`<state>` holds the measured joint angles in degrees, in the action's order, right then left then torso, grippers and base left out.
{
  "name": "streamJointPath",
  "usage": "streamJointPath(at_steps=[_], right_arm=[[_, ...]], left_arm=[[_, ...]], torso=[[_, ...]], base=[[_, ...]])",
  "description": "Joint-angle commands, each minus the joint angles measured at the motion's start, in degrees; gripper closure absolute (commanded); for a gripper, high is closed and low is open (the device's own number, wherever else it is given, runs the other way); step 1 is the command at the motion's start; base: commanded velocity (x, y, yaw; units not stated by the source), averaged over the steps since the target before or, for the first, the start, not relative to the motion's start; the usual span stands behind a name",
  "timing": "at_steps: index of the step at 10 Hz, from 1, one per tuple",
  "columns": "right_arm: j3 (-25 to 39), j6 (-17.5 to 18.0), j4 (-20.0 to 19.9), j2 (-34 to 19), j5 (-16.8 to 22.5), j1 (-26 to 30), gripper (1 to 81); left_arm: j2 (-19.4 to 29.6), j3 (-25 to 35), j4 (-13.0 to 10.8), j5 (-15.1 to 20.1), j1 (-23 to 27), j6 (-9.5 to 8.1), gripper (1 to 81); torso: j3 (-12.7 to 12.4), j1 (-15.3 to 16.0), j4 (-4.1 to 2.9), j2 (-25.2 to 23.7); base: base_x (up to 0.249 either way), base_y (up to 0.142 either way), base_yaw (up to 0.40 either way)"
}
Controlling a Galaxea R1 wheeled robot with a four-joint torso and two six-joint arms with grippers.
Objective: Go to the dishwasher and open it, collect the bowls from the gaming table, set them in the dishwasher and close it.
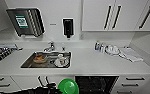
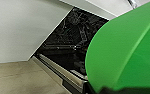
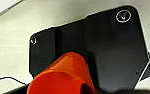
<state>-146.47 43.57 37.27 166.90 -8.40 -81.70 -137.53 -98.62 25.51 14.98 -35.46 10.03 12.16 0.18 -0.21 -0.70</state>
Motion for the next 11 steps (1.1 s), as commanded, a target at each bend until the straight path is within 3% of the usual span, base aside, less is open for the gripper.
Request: streamJointPath(at_steps=[1, 5, 11], right_arm=[[0.41, 0.2, 0.09, -0.32, 2.07, 2.2, 81.1], [0.32, 0.11, 0.17, -0.23, 1.98, 2.19, 81.1], [0.14, 0.11, 0.53, 0.21, 2.07, 2.11, 81.1]], left_arm=[[-2.31, -3.16, 1.99, 5.94, 9.83, -0.1, 81.1], [-5.39, -6.23, 1.2, 7.87, 10.19, -0.1, 81.1], [-6.09, -6.76, 1.03, 8.22, 10.27, -0.1, 81.1]], torso=[[0.0, 0.0, 0.0, 0.0], [0.02, 0.02, 0.0, 0.02], [0.07, 0.05, 0.0, 0.04]], base=[[0.0, 0.0, 0.0], [0.0, 0.0, 0.0], [0.023, 0.0, 0.0]])
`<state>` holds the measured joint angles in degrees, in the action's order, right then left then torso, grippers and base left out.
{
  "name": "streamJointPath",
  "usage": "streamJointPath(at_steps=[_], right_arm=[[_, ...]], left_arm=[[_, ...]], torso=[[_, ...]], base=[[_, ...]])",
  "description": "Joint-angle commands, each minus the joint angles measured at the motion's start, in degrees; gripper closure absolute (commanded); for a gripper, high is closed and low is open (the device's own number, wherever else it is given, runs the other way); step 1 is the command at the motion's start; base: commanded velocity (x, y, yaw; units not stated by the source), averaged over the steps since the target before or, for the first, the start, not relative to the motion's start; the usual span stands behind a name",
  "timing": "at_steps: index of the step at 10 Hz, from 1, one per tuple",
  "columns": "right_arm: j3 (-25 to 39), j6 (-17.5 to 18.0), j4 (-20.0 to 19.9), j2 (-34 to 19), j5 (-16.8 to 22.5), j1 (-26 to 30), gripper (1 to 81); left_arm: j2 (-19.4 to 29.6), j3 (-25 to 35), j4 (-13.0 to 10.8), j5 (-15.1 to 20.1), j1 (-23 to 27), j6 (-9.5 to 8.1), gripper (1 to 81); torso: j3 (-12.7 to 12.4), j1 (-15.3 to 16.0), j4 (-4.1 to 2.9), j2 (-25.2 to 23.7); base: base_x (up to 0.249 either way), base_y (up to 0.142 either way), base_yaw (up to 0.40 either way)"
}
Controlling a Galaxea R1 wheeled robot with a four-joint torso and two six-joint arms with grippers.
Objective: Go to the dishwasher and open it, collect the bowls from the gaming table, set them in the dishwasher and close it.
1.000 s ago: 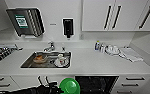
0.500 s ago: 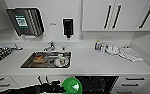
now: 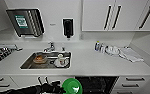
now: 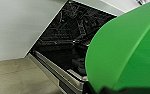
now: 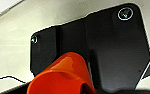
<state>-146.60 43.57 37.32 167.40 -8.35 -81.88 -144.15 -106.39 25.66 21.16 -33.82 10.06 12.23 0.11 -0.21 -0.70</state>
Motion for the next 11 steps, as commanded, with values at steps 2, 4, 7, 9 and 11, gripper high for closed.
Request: streamJointPath(at_steps=[2, 4, 7, 9, 11], right_arm=[[0.28, 0.11, 0.48, -0.29, 2.02, 2.29, 81.1], [0.28, 0.11, 0.57, -0.2, 2.02, 2.29, 81.1], [0.28, 0.11, 0.57, -0.11, 2.02, 2.38, 81.1], [0.36, 0.11, 0.57, 0.06, 1.94, 2.38, 81.1], [0.63, 0.11, 0.65, 0.06, 1.93, 2.38, 81.1]], left_arm=[[0.09, 1.0, 0.88, 2.04, 8.55, -0.13, 81.1], [-0.35, 0.83, 0.88, 2.04, 8.63, -0.13, 81.1], [-2.37, -0.75, 0.97, 1.86, 8.8, -0.04, 81.1], [-5.36, -2.77, 1.15, 1.78, 9.77, -0.04, 81.1], [-8.77, -4.78, 1.15, 1.95, 10.74, -0.04, 81.1]], torso=[[0.0, 0.0, 0.0, 0.02], [0.02, 0.05, 0.0, 0.06], [0.04, 0.13, 0.0, 0.13], [0.04, 0.13, 0.0, 0.13], [0.04, 0.13, 0.0, 0.13]], base=[[0.093, 0.0, 0.0], [0.11, 0.0, 0.0], [0.0, 0.0, 0.0], [0.0, 0.0, 0.0], [0.0, 0.0, 0.0]])
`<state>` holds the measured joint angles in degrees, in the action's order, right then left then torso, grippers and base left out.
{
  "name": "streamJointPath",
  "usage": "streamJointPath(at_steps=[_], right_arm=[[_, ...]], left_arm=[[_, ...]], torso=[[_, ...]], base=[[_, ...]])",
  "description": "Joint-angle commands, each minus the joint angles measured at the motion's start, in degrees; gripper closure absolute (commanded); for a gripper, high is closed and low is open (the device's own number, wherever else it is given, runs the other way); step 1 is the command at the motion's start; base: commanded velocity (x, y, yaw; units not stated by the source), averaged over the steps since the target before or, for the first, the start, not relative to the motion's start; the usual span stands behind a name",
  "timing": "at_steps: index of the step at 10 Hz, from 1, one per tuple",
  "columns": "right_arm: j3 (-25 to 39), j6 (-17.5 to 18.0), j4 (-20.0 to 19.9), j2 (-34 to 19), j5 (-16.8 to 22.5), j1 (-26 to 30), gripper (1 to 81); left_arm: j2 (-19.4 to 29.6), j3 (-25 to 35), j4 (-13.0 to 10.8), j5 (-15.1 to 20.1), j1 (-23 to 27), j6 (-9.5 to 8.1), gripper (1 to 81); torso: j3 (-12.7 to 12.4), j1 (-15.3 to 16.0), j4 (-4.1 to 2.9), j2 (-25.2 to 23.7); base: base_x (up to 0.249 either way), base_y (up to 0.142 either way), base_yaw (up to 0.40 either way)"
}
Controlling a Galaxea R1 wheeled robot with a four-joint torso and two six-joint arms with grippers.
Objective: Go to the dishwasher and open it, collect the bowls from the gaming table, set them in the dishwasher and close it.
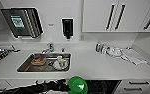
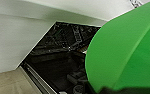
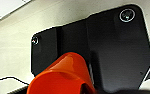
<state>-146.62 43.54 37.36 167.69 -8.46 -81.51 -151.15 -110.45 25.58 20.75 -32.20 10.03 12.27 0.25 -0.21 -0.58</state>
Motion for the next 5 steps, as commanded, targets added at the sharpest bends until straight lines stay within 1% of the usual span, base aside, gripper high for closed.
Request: streamJointPath(at_steps=[1, 2, 3, 5], right_arm=[[0.64, 0.14, 0.6, -0.06, 2.04, 2.0, 81.1], [0.64, 0.14, 0.6, -0.05, 2.04, 2.0, 81.1], [0.64, 0.14, 0.6, 0.03, 2.04, 2.0, 81.1], [0.64, 0.14, 0.69, 0.12, 2.04, 2.09, 81.1]], left_arm=[[-3.18, -1.61, 1.15, 2.45, 9.56, -0.01, 81.1], [-4.43, -2.49, 1.23, 2.45, 9.99, -0.1, 81.1], [-5.39, -2.85, 1.05, 2.46, 10.35, -0.1, 81.1], [-6.18, -3.45, 0.97, 2.54, 10.7, -0.1, 81.1]], torso=[[0.0, 0.0, 0.0, 0.0], [1.47, 0.0, 0.0, 0.0], [1.76, 0.0, 0.0, 0.0], [3.46, -0.02, 0.0, 0.0]], base=[[0.0, 0.0, 0.0], [0.0, 0.0, 0.0], [0.0, 0.0, 0.0], [0.0, 0.0, 0.0]])
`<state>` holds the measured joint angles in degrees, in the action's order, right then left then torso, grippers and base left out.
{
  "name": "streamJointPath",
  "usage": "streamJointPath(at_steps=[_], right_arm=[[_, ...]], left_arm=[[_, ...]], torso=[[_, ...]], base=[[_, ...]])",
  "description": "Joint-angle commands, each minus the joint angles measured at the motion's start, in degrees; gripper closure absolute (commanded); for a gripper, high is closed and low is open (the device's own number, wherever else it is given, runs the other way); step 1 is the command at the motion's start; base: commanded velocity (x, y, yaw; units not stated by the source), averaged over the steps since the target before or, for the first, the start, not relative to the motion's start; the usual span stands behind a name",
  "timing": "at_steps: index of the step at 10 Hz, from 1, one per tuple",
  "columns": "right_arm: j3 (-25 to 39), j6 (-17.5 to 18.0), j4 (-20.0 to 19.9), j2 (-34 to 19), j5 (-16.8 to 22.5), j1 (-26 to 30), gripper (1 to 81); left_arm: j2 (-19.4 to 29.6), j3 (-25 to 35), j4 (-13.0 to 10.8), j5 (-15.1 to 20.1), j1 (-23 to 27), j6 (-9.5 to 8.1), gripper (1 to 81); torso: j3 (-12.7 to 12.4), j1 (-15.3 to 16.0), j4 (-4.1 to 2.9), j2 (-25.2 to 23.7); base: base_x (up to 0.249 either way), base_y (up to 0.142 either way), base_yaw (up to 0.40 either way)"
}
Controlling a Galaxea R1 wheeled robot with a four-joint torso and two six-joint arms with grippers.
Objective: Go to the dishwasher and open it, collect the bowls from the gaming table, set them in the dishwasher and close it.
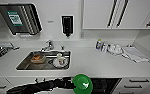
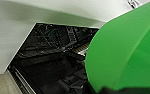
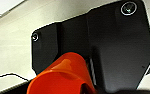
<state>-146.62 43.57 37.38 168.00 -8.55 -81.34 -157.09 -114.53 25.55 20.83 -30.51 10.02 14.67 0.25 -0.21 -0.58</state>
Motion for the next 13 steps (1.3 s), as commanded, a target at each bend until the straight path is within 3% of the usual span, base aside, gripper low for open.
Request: streamJointPath(at_steps=[1, 7, 13], right_arm=[[0.73, 0.11, 0.68, -0.18, 2.13, 1.92, 81.1], [0.64, 0.02, 0.68, 0.08, 2.13, 2.09, 81.1], [0.55, 0.02, 0.59, 0.17, 2.13, 2.26, 81.1]], left_arm=[[-0.85, -0.24, 1.07, 3.24, 9.2, -0.09, 81.1], [-8.69, -7.29, 0.9, 4.92, 11.49, -0.09, 81.1], [-21.08, -18.1, -1.21, 5.89, 12.18, 0.0, 81.1]], torso=[[-0.09, 0.0, 0.0, 0.0], [0.77, 0.02, 0.0, 0.02], [0.77, 0.02, 0.0, 0.02]], base=[[0.0, 0.0, 0.0], [0.0, 0.0, 0.0], [0.0, 0.0, 0.0]])
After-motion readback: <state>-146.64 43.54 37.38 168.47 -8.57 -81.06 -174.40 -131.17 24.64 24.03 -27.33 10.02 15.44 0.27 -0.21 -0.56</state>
